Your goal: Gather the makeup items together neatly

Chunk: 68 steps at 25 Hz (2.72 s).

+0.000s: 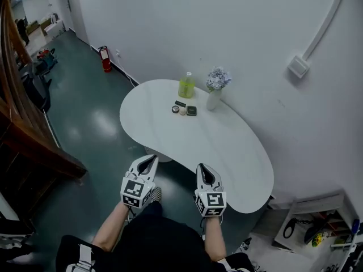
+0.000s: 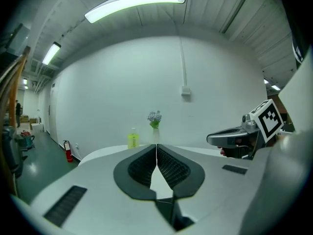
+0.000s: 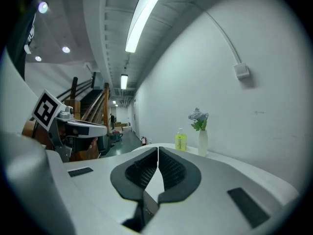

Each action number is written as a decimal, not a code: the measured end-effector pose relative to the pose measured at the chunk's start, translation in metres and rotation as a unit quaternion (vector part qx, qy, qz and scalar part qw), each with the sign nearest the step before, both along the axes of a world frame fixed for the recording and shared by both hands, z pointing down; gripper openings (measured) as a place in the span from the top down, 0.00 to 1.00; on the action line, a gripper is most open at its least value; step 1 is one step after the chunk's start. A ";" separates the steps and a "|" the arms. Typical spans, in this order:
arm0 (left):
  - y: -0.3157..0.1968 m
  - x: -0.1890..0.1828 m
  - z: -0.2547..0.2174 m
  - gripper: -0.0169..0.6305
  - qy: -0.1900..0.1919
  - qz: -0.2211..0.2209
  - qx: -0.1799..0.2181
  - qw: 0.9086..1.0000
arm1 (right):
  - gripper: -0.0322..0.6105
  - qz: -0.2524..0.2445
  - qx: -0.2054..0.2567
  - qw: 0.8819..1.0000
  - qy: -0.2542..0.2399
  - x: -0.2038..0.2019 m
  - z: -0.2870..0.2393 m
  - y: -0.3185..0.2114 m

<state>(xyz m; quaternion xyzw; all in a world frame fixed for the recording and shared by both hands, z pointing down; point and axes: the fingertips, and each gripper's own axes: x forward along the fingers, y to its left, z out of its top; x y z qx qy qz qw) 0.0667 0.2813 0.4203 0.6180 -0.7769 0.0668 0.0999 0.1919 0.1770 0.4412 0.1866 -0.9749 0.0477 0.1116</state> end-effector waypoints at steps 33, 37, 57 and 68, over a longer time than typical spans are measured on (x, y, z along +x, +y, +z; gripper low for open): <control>-0.185 -0.218 0.077 0.94 0.058 0.010 -0.057 0.997 | 0.90 -0.003 -0.030 0.997 0.071 -0.229 0.071 -0.179; -0.196 -0.224 0.098 0.94 0.069 -0.008 -0.070 0.995 | 0.90 -0.020 -0.042 0.995 0.084 -0.239 0.094 -0.196; -0.209 -0.270 0.177 0.94 0.122 -0.088 -0.126 0.981 | 0.90 -0.101 -0.082 0.979 0.158 -0.312 0.194 -0.243; -0.204 -0.284 0.185 0.94 0.136 -0.117 -0.131 0.975 | 0.72 -0.135 -0.089 0.964 0.213 -0.344 0.240 -0.248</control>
